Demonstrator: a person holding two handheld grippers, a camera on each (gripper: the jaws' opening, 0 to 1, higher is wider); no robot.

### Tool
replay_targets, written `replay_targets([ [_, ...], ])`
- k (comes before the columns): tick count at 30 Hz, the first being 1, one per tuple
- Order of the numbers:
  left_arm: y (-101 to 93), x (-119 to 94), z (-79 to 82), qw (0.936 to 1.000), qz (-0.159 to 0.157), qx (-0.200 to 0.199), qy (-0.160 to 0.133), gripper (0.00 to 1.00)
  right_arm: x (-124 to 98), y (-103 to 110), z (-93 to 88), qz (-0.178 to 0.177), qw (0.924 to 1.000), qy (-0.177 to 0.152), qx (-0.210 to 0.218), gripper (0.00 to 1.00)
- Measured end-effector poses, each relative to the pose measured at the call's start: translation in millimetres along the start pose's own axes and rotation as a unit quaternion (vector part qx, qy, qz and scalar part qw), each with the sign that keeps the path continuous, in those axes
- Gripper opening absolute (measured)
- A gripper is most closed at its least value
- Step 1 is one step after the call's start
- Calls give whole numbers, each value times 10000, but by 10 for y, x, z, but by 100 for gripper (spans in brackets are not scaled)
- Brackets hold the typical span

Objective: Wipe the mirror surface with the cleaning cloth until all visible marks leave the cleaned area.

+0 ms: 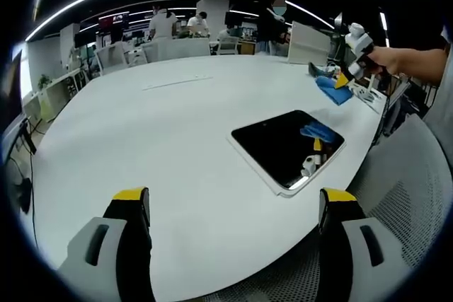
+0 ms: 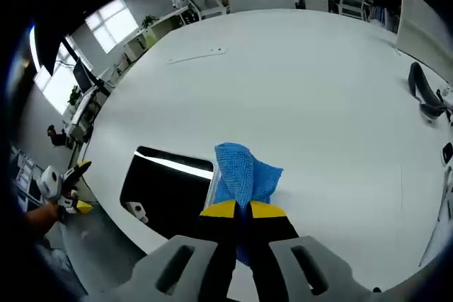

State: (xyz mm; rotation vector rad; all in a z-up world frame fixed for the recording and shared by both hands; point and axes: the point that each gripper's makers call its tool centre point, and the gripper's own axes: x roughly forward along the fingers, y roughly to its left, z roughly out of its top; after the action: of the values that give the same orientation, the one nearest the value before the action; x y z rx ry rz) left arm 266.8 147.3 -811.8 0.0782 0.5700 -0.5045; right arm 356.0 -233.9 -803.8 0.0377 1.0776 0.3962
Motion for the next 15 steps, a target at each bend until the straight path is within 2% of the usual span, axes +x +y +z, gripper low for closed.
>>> replay_targets([
  [10,4,-5,-17,10000,22,12,55,98,425,-142,-316,-210,9995,189,162,0],
  [12,8,-7,-15,10000,34,5,49,98,455,-135,-358,-156,9996,246,-8,0],
  [13,8,-6,-18,10000,33,5,59,98,473,-136,-387,-116,9992,292,-248,0],
  [15,9,-5,-23,10000,33,-1,71,98,502,-153,-415,-167,9990,318,-283,0],
])
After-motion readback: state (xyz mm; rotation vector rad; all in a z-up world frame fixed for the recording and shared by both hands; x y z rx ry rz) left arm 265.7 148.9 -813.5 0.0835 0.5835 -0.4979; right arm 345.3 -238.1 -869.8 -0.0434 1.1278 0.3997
